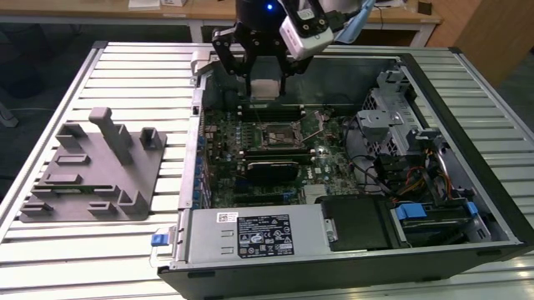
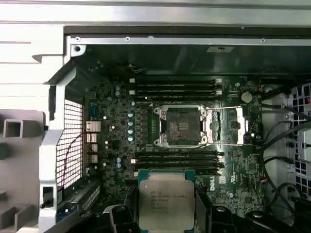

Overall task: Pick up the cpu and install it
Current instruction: 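Pick up the cpu and move it towards the insertion slot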

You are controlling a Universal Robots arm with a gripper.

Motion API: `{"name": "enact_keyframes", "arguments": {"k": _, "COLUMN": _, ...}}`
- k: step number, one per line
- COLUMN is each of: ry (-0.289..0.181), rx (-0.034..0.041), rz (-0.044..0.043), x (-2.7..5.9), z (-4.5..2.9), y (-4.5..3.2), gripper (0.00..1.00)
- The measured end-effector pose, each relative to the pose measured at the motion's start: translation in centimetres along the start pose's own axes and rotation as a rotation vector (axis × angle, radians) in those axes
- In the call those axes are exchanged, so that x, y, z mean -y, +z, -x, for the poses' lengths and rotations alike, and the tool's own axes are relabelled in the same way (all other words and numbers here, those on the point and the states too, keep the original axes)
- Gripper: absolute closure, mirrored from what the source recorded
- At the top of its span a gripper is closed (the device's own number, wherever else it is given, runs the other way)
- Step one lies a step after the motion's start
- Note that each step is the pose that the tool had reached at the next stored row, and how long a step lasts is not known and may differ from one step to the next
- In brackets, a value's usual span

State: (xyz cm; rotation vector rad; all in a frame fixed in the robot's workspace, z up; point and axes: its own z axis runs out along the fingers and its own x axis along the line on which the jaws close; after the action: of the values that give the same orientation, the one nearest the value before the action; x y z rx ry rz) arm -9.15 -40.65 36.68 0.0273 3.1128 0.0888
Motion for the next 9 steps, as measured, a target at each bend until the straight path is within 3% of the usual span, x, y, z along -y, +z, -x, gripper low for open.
{"name": "enact_keyframes", "arguments": {"k": 9, "ry": 0.0, "rx": -0.0008, "rz": -0.0001, "x": -0.07, "z": 1.17, "y": 1.68, "gripper": 0.45}}
